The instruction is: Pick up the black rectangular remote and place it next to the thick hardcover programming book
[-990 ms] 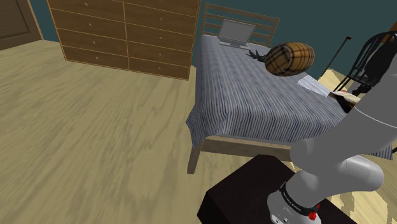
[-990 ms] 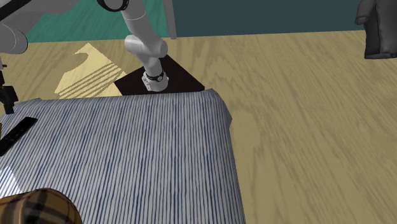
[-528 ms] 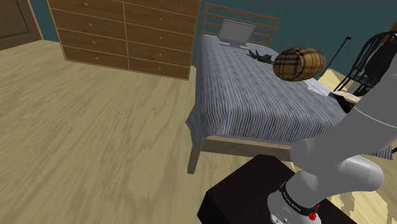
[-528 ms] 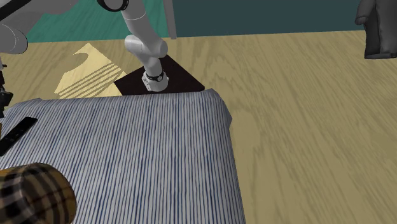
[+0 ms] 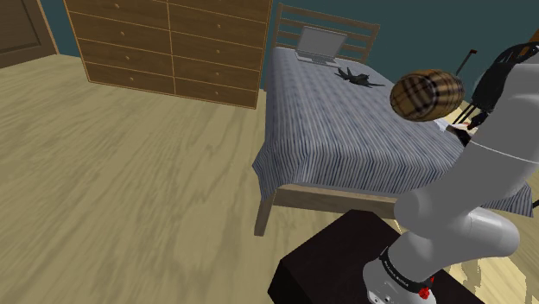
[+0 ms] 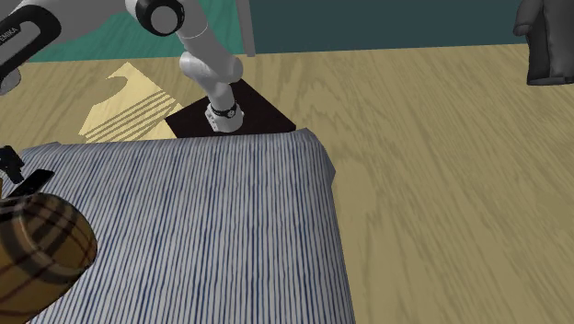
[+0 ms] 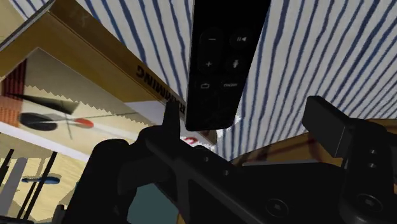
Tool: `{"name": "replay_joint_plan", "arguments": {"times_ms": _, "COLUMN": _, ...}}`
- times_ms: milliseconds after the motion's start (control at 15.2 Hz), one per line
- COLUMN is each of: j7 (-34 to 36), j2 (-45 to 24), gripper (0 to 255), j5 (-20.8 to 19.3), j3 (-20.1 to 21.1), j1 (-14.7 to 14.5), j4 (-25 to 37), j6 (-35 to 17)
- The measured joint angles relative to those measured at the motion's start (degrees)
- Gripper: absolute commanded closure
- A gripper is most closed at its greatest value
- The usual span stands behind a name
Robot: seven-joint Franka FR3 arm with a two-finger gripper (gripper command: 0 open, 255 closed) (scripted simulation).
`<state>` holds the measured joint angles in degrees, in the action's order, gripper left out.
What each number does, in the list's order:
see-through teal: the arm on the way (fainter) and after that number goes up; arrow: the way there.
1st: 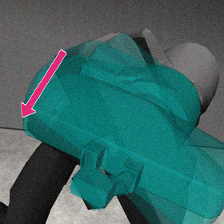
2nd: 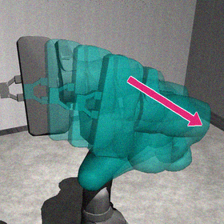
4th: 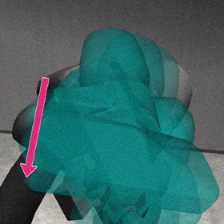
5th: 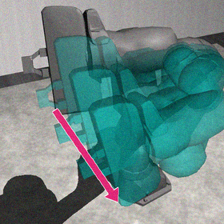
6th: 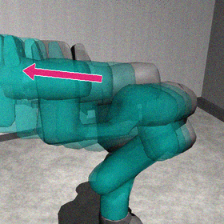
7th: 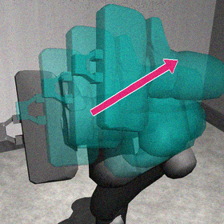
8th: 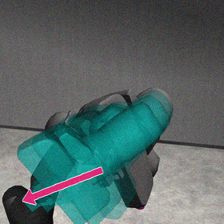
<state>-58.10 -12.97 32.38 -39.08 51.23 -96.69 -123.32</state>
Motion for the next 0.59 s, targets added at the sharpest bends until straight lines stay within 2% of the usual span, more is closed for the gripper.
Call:
{"name": "replay_joint_plan", "arguments": {"times_ms": 66, "j7": 6.8, "j2": -4.4, "gripper": 0, "j5": -5.9, "j3": -0.6, "j1": -0.9, "j4": 5.5, "j6": 4.2}}
{"name": "replay_joint_plan", "arguments": {"times_ms": 132, "j7": 11.8, "j2": -8.0, "gripper": 0, "j5": -9.9, "j3": -1.2, "j1": -1.7, "j4": 9.7, "j6": 8.0}}
{"name": "replay_joint_plan", "arguments": {"times_ms": 198, "j7": 14.0, "j2": -9.9, "gripper": 0, "j5": -11.7, "j3": -1.6, "j1": -2.0, "j4": 11.6, "j6": 9.9}}
{"name": "replay_joint_plan", "arguments": {"times_ms": 330, "j7": 15.8, "j2": -11.8, "gripper": 0, "j5": -12.9, "j3": -1.9, "j1": -2.4, "j4": 12.7, "j6": 10.5}}
{"name": "replay_joint_plan", "arguments": {"times_ms": 594, "j7": 15.9, "j2": -13.8, "gripper": 0, "j5": -12.4, "j3": -1.5, "j1": -2.0, "j4": 12.3, "j6": 8.9}}
